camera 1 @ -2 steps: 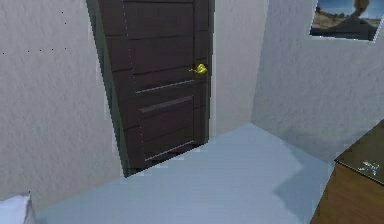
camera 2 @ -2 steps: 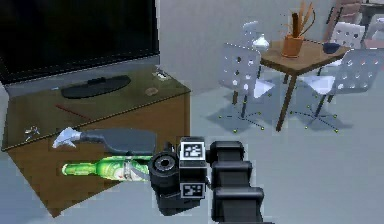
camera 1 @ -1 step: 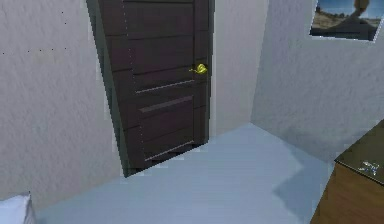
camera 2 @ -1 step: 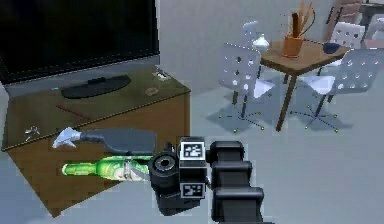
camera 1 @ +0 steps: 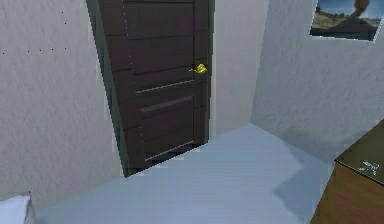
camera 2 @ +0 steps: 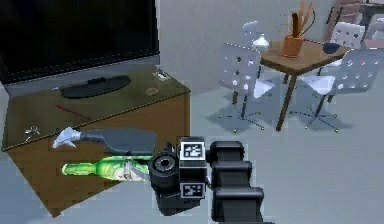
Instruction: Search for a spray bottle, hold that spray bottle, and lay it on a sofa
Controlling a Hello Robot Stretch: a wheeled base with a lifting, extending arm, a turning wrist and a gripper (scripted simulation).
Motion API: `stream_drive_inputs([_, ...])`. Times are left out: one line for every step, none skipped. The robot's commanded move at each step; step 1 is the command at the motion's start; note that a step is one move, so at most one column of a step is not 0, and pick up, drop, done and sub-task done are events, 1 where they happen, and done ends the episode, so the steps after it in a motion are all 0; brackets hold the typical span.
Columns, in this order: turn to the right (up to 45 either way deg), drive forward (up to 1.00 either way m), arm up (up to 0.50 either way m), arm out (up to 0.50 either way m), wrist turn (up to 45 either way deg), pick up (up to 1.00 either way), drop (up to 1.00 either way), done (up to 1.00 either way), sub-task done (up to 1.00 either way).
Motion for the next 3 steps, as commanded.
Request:
stream_drive_inputs([-45.0,0.00,0.00,0.00,0.0,0.00,0.00,0.00,0.00])
stream_drive_inputs([45.0,0.00,0.00,0.00,0.0,0.00,0.00,0.00,0.00])
stream_drive_inputs([-45.0,0.00,0.00,0.00,0.0,0.00,0.00,0.00,0.00])
